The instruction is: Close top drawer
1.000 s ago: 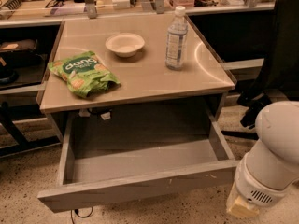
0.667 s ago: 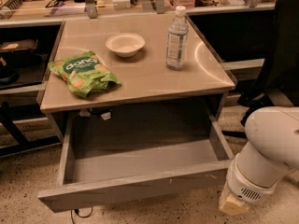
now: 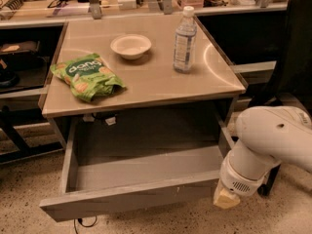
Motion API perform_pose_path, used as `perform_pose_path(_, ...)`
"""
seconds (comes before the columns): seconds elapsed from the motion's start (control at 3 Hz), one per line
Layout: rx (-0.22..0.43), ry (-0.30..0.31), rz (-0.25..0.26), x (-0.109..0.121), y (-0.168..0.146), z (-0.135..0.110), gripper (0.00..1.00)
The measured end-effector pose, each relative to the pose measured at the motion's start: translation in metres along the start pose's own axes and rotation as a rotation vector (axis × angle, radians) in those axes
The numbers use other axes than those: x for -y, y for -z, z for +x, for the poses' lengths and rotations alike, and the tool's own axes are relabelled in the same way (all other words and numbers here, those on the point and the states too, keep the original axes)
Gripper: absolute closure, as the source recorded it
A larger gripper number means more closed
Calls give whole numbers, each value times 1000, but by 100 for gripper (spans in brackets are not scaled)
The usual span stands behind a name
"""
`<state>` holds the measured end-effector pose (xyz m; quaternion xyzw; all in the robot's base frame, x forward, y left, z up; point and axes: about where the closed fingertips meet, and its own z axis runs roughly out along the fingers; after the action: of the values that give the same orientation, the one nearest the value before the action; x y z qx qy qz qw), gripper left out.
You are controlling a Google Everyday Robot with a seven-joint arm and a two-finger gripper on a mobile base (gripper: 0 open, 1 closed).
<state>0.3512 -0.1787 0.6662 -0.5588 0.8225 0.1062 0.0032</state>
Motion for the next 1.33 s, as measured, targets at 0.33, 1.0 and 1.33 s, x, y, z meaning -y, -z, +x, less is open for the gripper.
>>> perform_pose_path(0.33, -1, 12, 2, 15, -6, -13, 100)
perform_pose_path(1.0, -1, 13, 1, 15, -6, -14, 58)
perform_pose_path(1.33, -1, 13, 1, 15, -6, -14, 35)
